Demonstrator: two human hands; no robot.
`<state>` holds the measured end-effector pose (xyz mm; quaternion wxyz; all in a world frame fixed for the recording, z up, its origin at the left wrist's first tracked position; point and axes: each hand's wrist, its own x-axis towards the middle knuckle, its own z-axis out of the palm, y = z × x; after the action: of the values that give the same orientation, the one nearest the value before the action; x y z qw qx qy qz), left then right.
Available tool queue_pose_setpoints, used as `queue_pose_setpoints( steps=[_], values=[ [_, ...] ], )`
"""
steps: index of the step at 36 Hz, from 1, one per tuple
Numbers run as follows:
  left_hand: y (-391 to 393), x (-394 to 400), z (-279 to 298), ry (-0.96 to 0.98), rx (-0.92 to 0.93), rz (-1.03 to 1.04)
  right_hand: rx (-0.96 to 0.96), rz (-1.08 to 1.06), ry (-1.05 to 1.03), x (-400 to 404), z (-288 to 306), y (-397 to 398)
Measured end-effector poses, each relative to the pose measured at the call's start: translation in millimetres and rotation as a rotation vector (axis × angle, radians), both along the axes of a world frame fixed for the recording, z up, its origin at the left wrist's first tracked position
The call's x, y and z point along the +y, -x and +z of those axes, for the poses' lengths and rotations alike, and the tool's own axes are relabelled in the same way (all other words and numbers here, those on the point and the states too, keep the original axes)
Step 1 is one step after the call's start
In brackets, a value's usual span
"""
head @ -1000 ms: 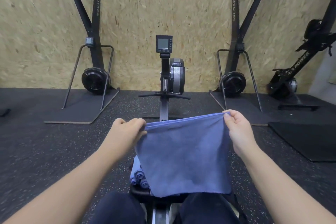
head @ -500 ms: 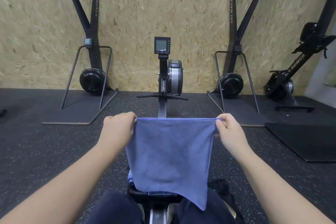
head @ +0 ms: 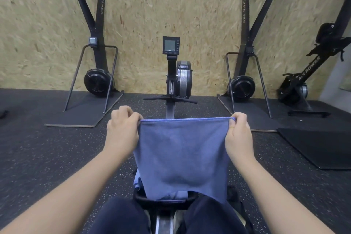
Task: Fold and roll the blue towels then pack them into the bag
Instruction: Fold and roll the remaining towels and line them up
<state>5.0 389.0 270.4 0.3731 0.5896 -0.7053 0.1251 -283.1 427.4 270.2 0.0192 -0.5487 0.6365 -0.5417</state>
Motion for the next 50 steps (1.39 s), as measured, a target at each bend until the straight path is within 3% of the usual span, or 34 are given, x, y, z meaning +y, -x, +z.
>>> queue_pose_setpoints(
  steps=[3, 7, 18, 24, 27, 34, 42, 50],
  values=[
    [3, 1, 3, -0.06, 0.122, 0.017, -0.186, 0.059, 0.021, 3, 2, -5],
    [0, 0, 1, -0.192, 0.48, -0.068, -0.306, 0.07, 0.082, 1, 4, -5],
    [9, 8, 0, -0.268, 1.032, -0.307, -0.3, 0.138, -0.001, 5, 12, -14],
    [21, 47, 19, -0.326, 1.253, -0.678, -0.366, 0.223, -0.014, 9, 20, -28],
    [26, 65, 23, -0.348, 1.193, -0.774, -0.395, 0.264, -0.019, 18, 27, -40],
    [34, 79, 28, -0.431, 0.77, -0.835, -0.371, 0.517, -0.082, 44, 46, -64],
    [45, 82, 35, -0.116, 0.42, -0.727, -0.302, 0.696, -0.174, 65, 55, -77],
    [47, 81, 39, 0.01, 0.278, -0.612, -0.218, 0.675, -0.182, 70, 57, -79]
  ],
)
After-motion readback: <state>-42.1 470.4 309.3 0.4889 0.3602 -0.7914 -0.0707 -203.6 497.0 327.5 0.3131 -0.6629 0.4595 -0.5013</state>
